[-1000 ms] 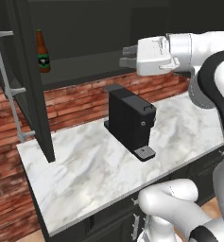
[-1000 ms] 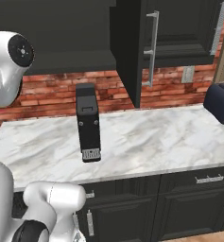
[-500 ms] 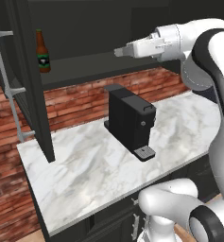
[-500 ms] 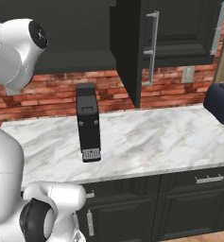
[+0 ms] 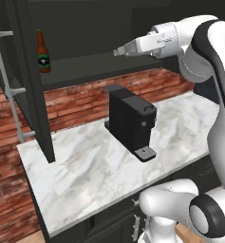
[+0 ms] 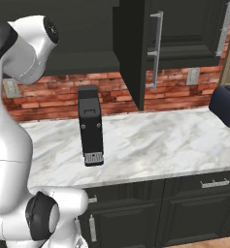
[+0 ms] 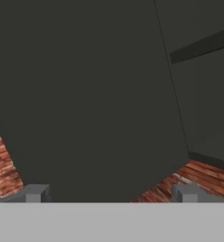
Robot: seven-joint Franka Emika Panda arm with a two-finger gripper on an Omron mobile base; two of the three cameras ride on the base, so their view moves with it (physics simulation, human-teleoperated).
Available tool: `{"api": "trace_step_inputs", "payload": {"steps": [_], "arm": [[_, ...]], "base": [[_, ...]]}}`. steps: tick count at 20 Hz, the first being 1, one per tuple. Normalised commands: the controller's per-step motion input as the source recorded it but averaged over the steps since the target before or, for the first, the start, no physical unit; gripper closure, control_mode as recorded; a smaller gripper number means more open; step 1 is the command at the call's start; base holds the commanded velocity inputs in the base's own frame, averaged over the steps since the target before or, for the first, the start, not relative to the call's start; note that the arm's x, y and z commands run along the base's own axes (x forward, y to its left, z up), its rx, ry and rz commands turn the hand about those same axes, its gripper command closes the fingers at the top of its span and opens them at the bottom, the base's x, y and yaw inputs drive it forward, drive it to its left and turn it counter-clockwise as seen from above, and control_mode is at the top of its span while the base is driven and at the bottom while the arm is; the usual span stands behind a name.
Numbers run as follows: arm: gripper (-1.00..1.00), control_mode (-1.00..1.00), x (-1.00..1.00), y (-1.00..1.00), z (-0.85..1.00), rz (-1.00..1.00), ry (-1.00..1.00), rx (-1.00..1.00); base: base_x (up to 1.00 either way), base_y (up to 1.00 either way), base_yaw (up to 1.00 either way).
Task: Open the cabinet directly in front. Then move the beer and the mug to the dining counter with the jar on it.
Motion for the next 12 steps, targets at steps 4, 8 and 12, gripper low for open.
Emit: {"api": "trace_step_inputs", "payload": {"steps": [4,8,12], "arm": [[-1.00,-1.00,0.04,0.00,-0.17,0.00,-0.03,0.00],[-1.00,-1.00,0.16,0.01,0.00,0.00,0.00,0.00],[-1.00,-1.00,0.37,0.11,0.00,0.00,0.00,0.00]], "base": [[0.00,0.00,0.00],[0.00,0.00,0.00],[0.00,0.00,0.00]]}}
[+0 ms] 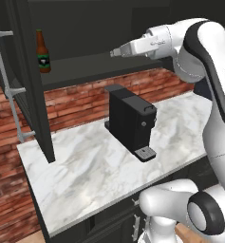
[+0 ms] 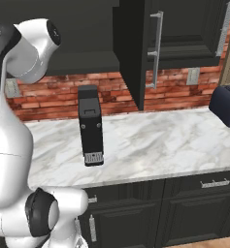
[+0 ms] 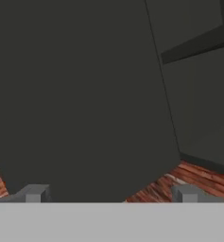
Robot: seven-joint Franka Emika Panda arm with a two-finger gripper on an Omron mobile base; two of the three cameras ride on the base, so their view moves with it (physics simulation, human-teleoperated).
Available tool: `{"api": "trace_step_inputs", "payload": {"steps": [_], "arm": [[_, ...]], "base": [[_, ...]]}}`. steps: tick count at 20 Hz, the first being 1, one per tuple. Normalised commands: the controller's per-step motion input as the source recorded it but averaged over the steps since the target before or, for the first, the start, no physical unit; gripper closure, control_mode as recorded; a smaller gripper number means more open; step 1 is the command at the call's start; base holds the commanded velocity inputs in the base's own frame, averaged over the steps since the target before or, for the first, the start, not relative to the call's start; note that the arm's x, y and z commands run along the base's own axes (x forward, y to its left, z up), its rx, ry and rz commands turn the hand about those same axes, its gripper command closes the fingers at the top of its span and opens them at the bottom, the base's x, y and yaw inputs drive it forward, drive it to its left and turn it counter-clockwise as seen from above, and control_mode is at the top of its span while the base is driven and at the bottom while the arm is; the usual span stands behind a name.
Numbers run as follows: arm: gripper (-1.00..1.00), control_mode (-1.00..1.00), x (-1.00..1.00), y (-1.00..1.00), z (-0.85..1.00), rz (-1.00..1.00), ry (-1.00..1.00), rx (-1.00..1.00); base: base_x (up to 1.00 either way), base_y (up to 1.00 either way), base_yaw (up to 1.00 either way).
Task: Open the cabinet directly in front. Then move the beer and the mug to the dining counter with the jar on it.
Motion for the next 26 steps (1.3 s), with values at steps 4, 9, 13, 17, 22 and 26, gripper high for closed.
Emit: {"api": "trace_step_inputs", "payload": {"steps": [4,9,13,17,22,26], "arm": [[-1.00,-1.00,0.51,0.24,-0.06,0.00,0.01,-0.01],[-1.00,-1.00,0.46,0.22,-0.01,0.00,0.02,-0.02],[-1.00,-1.00,0.53,0.20,-0.01,0.00,0.00,-0.02],[-1.00,-1.00,0.53,0.19,0.00,0.00,0.00,-0.02],[-1.00,-1.00,0.39,0.32,-0.07,0.00,0.00,-0.06],[-1.00,-1.00,0.32,0.41,-0.03,0.00,0.00,-0.09]], "base": [[0.00,0.00,0.00],[0.00,0.00,0.00],[0.00,0.00,0.00],[0.00,0.00,0.00],[0.00,0.00,0.00],[0.00,0.00,0.00]]}}
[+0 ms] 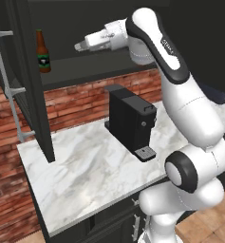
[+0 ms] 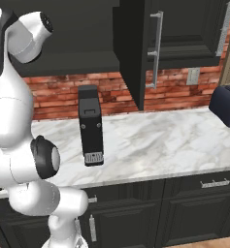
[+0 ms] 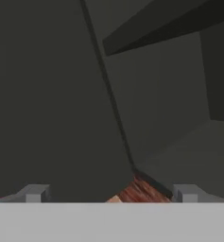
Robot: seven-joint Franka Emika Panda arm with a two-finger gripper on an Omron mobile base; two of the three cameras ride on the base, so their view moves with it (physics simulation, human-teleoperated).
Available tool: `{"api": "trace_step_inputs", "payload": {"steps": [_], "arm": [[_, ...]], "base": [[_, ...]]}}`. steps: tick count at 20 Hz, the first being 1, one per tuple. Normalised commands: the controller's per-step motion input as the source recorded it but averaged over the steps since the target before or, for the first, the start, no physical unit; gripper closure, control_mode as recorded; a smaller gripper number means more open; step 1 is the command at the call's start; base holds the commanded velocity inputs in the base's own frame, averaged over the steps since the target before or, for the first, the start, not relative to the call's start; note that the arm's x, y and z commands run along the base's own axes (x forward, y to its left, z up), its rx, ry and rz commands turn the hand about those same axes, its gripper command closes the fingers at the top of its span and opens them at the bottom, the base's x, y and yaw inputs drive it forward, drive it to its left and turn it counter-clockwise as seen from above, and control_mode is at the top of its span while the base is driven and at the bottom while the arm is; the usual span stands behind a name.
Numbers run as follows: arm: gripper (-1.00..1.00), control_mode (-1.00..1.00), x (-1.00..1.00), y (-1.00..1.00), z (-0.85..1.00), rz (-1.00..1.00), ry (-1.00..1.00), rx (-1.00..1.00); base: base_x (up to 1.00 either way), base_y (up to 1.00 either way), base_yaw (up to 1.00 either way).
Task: Open the cabinet directly in front. Then move the beer and the mug to the dining counter with the jar on it.
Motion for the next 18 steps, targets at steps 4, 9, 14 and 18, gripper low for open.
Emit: {"api": "trace_step_inputs", "payload": {"steps": [4,9,14,18], "arm": [[-1.00,-1.00,0.41,0.30,-0.01,0.00,0.00,-0.08],[-1.00,-1.00,0.29,0.14,-0.03,0.00,0.00,-0.04],[-1.00,-1.00,0.21,0.00,-0.06,0.00,0.00,-0.02],[-1.00,-1.00,0.24,0.01,-0.15,0.00,-0.01,-0.02]], "base": [[0.00,0.00,0.00],[0.00,0.00,0.00],[0.00,0.00,0.00],[0.00,0.00,0.00]]}}
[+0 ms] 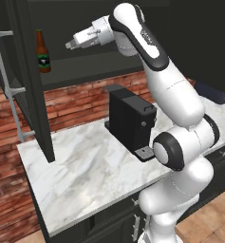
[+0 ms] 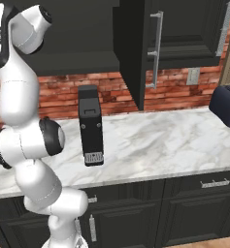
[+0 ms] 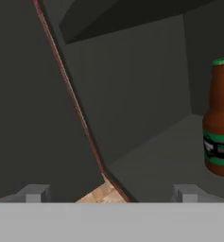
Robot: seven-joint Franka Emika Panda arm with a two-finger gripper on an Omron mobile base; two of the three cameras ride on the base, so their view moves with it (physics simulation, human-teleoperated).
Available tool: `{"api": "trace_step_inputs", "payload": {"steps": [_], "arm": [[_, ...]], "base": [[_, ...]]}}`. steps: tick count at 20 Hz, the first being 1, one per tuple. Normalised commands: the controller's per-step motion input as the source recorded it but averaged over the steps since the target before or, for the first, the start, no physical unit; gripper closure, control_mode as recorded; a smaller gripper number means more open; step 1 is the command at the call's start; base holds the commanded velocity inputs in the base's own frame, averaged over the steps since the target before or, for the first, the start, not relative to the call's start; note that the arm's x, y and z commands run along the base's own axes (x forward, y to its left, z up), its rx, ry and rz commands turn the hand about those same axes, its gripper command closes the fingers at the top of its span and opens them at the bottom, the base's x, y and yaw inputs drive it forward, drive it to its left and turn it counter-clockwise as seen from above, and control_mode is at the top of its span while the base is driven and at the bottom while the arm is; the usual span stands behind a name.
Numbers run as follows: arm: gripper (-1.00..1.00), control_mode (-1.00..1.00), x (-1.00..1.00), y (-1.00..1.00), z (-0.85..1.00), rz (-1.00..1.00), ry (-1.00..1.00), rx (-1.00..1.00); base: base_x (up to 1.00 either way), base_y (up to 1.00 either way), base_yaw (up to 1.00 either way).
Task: Open the cabinet directly in front. Then move the beer and the mug to the dining counter with the jar on it.
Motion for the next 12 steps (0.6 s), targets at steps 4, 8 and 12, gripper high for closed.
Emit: {"api": "trace_step_inputs", "payload": {"steps": [4,8,12], "arm": [[-1.00,-1.00,0.13,0.10,-0.16,0.00,-0.01,-0.02],[-1.00,-1.00,0.04,0.17,-0.06,0.00,-0.01,0.00],[-1.00,-1.00,0.06,0.17,0.00,0.00,0.00,0.00]], "base": [[0.00,0.00,0.00],[0.00,0.00,0.00],[0.00,0.00,0.00]]}}
